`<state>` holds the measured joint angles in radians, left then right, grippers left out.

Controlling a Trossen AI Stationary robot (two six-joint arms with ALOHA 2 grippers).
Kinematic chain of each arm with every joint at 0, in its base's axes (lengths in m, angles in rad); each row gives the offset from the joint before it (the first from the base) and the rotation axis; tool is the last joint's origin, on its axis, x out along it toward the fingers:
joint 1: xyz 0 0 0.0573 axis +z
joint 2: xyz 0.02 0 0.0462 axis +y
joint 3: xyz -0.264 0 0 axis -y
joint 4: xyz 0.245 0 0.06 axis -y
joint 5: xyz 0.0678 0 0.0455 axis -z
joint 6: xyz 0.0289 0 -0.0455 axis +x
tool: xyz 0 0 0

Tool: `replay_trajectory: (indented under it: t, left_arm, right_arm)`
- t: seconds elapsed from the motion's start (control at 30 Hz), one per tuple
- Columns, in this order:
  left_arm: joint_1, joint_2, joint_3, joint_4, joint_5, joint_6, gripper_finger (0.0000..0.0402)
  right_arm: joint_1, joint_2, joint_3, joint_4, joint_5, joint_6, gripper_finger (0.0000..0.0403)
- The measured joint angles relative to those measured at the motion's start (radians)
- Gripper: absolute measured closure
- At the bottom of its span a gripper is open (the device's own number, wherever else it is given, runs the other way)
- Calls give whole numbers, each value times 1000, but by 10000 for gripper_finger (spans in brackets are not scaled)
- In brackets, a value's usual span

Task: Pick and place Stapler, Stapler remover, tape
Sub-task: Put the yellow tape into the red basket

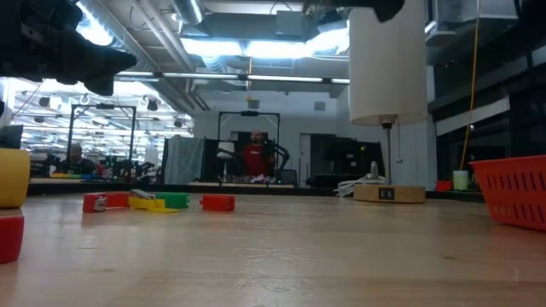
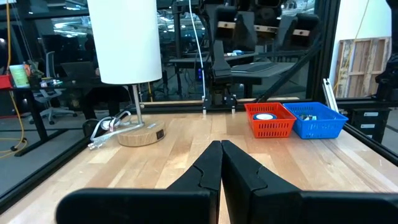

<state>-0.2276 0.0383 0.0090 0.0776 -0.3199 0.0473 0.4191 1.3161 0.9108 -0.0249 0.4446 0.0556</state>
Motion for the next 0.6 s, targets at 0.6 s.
replay_trajectory:
  t: [0.6]
  left_arm:
    - [0, 0, 0, 81, 21, -74, 398]
  right_arm:
    - [-263, 131, -2, 141, -229, -61, 221]
